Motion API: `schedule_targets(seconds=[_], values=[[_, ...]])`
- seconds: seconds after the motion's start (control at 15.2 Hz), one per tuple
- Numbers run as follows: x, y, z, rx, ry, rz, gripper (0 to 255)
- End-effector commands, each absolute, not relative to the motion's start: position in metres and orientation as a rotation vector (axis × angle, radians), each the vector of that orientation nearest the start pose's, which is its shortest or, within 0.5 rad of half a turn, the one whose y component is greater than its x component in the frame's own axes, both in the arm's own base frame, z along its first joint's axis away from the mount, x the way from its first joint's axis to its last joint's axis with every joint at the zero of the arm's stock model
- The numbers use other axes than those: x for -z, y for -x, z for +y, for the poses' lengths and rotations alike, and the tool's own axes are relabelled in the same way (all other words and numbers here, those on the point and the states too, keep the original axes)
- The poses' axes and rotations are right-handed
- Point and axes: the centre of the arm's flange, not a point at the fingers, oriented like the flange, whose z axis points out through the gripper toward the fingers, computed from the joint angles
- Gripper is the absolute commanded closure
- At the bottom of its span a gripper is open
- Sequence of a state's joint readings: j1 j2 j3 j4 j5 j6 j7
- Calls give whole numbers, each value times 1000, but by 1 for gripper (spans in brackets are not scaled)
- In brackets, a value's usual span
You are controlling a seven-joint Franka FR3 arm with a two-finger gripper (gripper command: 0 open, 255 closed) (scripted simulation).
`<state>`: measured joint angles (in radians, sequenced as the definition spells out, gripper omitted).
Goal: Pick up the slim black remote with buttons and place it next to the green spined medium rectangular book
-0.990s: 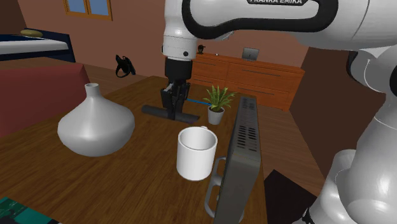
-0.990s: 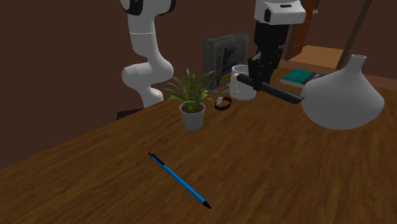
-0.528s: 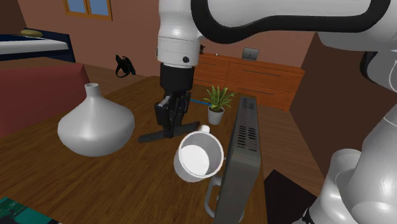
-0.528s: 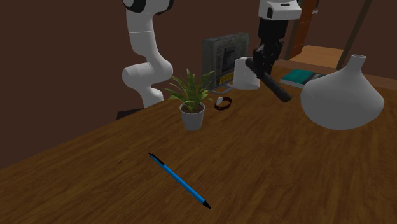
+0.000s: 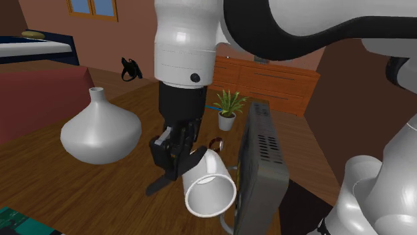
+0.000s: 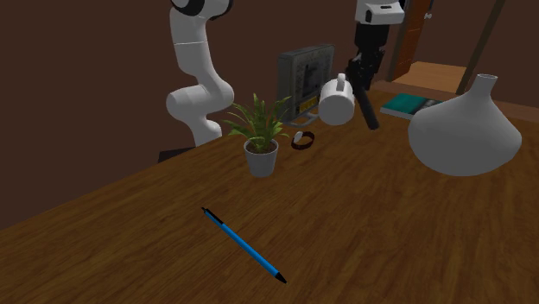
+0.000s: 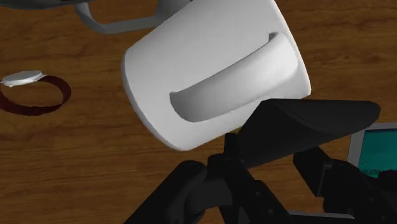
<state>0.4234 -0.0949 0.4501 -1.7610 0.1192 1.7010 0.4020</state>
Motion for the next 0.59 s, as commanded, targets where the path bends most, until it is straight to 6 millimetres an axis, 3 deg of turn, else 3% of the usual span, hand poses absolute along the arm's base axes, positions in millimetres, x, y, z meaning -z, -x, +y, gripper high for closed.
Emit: schedule_targets(seconds=[0.0,0.53], values=[[-591,-307,443,-43,2985,-694,255],[-591,-225,511,-43,2985,-694,255]])
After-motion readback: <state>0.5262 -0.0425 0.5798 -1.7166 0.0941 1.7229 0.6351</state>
